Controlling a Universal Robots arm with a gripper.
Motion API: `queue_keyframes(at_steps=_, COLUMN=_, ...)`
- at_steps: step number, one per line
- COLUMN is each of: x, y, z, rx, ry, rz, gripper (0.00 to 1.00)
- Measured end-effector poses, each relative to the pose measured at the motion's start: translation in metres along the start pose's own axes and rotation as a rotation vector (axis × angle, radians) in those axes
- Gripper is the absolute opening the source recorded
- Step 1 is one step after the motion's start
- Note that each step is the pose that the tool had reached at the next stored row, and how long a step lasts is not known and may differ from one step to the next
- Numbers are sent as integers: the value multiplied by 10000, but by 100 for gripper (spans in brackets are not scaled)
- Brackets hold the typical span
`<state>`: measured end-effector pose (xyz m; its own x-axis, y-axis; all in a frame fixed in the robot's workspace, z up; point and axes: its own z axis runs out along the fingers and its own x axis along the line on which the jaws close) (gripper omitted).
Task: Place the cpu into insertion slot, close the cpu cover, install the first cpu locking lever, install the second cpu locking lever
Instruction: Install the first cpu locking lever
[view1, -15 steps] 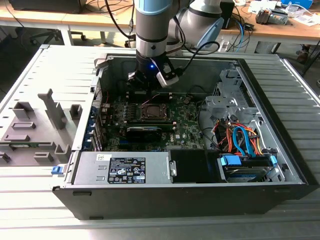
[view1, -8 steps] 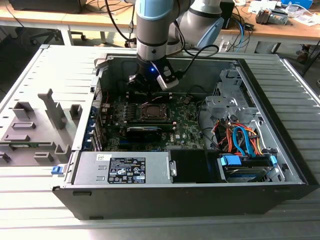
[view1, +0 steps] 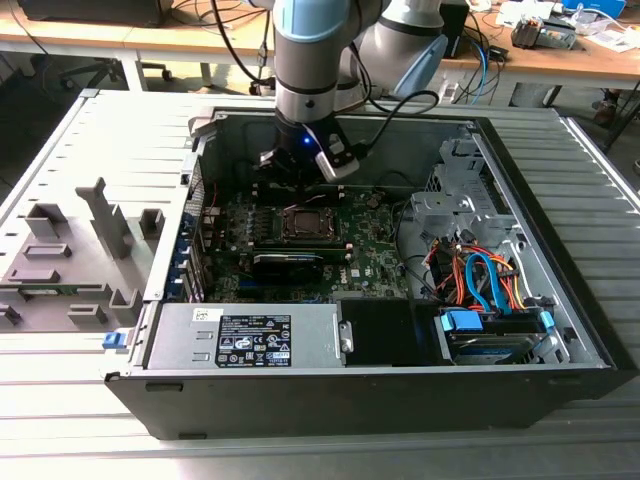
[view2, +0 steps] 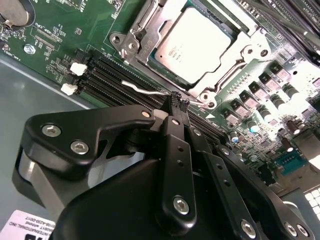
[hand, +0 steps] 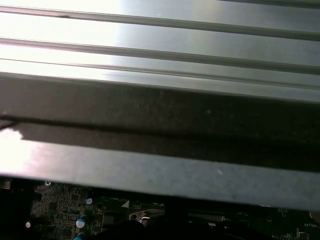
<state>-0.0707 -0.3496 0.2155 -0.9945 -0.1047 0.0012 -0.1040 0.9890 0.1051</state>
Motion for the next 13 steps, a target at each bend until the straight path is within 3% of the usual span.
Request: queue_keyframes(at_steps=13, x=-72, y=-12, z=42, rx=2, ry=16, rz=-141, gripper=11)
